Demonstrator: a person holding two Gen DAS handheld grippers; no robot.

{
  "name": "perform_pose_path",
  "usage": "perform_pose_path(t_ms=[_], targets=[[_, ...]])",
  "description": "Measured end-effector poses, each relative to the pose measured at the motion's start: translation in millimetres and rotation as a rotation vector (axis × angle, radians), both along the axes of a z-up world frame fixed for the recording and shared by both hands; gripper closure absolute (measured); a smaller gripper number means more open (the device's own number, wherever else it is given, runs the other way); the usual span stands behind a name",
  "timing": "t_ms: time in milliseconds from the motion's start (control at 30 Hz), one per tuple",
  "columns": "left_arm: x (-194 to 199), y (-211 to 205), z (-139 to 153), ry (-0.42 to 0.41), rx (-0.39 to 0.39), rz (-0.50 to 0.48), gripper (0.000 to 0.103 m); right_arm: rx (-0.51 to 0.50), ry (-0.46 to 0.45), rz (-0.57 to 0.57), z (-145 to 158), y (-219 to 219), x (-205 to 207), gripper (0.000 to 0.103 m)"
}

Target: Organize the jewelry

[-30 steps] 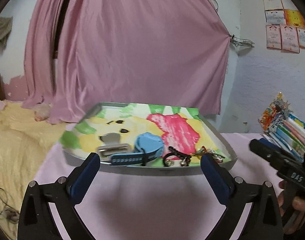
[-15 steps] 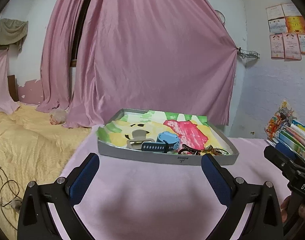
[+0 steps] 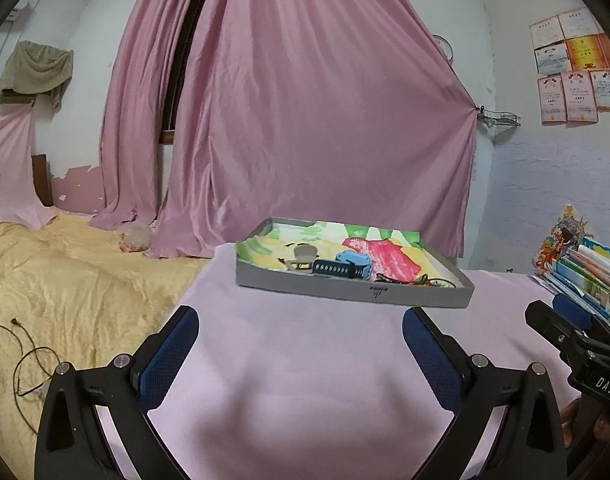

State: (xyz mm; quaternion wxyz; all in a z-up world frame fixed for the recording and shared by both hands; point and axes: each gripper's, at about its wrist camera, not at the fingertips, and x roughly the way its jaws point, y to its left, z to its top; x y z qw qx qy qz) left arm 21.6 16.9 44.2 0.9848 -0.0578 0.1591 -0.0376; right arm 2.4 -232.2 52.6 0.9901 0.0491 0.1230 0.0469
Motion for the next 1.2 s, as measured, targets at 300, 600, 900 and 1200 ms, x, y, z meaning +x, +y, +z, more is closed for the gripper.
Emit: perform_pose_path(t_ms=[300,600,900,1200], targets=[[-19,6,-11,-0.005,-0.011,0.016,0.001,-0.016,-0.036,-0.032,-7,2,-24,0.004],[-19,5,-15,0.005,-0.004,0.006,0.001,-0.008,-0.023,-0.033,-7,2,-27,0.004],[-20,4,-15,0.006,-0.005,0.005,0.001,-0.006,-0.021,-0.035,-7,1,-27,0.004],[-18,3,-18,0.01,-0.006,0.003,0.001,-0.001,-0.015,-0.04,-9,0,-26,0.004]])
